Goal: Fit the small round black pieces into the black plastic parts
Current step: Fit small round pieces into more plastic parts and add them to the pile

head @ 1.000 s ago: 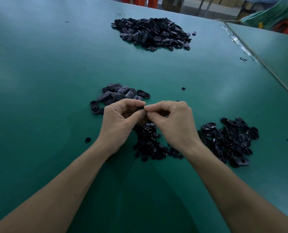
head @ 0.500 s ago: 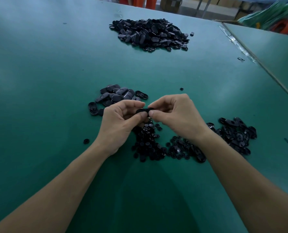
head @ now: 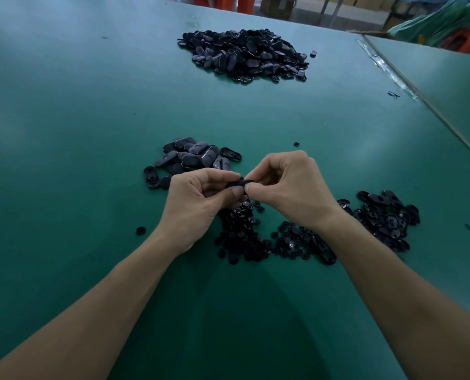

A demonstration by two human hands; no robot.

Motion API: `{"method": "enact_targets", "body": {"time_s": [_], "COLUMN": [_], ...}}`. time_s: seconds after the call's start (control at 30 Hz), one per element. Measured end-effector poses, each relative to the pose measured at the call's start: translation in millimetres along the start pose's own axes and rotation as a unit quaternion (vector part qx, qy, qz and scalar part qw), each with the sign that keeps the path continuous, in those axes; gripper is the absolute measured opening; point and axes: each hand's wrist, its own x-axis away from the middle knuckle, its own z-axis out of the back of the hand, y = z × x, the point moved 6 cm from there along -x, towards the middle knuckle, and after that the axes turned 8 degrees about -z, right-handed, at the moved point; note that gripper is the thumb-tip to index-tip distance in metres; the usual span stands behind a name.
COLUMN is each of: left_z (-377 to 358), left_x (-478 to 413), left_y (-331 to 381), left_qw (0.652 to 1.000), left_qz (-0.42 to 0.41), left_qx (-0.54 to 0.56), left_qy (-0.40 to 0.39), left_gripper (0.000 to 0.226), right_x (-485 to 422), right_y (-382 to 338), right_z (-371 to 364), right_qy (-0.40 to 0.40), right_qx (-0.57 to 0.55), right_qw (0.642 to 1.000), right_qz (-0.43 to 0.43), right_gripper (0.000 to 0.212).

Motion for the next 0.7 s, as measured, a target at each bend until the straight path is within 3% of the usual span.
{"method": "enact_targets", "body": {"time_s": [0.3,0.4,0.5,0.6,0.7], "left_z": [5.0,9.0,16.0,22.3,24.2], "left_x": [1.1,0.4,-1.3,-3.8,-5.7], "left_y": [-1.5,-2.2,-0.7,-2.2,-7.2], "left_qw": [0.999,0.997,0.994,0.989,0.984], "left_qz": [-0.003,-0.013,-0.031,-0.024,-0.001], "left_qx": [-0.030,-0.029,-0.012,0.014,0.048], "left_qy": [0.030,0.070,0.105,0.142,0.169], "left_gripper": [0.026,0.019,0.014,0.017,0.030], "right_x": [-0.9,-8.0,-19.6,-27.9,-29.7], "right_y": [10.0,21.2,47.1,70.3,75.4], "right_z": [-4.8,5.4,29.9,36.6,34.6], "right_qy": [-0.076,-0.027,0.083,0.055,0.042], "right_qx": [-0.073,-0.090,0.063,0.218,0.269], "right_qw": [0.994,0.995,0.992,0.967,0.957], "right_qz": [-0.011,-0.019,-0.070,-0.117,-0.099], "right_gripper": [0.016,0.021,0.036,0.045,0.032]}}
